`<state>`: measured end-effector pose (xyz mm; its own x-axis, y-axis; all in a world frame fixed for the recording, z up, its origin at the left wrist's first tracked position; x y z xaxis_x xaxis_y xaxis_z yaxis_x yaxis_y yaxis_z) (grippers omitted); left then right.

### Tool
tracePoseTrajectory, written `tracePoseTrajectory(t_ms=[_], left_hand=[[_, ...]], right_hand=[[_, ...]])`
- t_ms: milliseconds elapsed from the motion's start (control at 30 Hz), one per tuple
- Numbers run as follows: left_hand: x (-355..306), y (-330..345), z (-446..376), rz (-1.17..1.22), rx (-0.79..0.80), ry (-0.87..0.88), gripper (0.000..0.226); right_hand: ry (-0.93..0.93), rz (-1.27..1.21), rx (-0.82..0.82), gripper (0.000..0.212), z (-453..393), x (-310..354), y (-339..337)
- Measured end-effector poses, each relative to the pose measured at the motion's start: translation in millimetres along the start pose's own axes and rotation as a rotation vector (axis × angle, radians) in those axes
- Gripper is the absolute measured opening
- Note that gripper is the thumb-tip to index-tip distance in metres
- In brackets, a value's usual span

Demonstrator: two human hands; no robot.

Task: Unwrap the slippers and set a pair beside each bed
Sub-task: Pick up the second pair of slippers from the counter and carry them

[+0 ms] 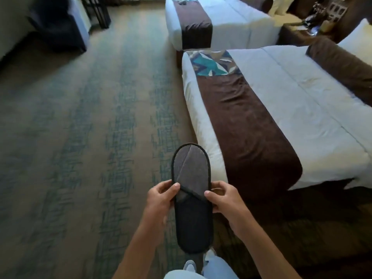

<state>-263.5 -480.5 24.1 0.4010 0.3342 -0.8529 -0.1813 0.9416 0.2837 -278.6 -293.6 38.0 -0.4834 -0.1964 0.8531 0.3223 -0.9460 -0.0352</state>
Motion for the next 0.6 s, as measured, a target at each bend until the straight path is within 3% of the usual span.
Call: tracePoseTrajectory(t_ms=[200,333,600], left_hand=[[-51,-37,-67,0.022,-0.041,0.049,0.008],[-89,-45,-136,0.015,-0.063,0.068,0.009],[-180,-45,-297,-0.005,-0.089,0.070,0.008]], right_hand=[[-0.056,-0.003,0.086,0.030,-99,55,24],[-0.106,-0.026,0.130,0.012,-179,98,27],[-0.116,-0.008,0.140,0.022,-339,198,3]])
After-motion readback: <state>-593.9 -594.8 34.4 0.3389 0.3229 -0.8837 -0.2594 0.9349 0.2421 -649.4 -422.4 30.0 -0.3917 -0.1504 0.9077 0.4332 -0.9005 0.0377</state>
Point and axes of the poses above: each hand's wrist, its own z-axis away from the middle knuckle, its own y-axis out of the palm, x = y × z, the point moved 4 cm from there along -z, towards the middle knuckle, and after that the axes turned 10 degrees about x, right-handed, at the moved point
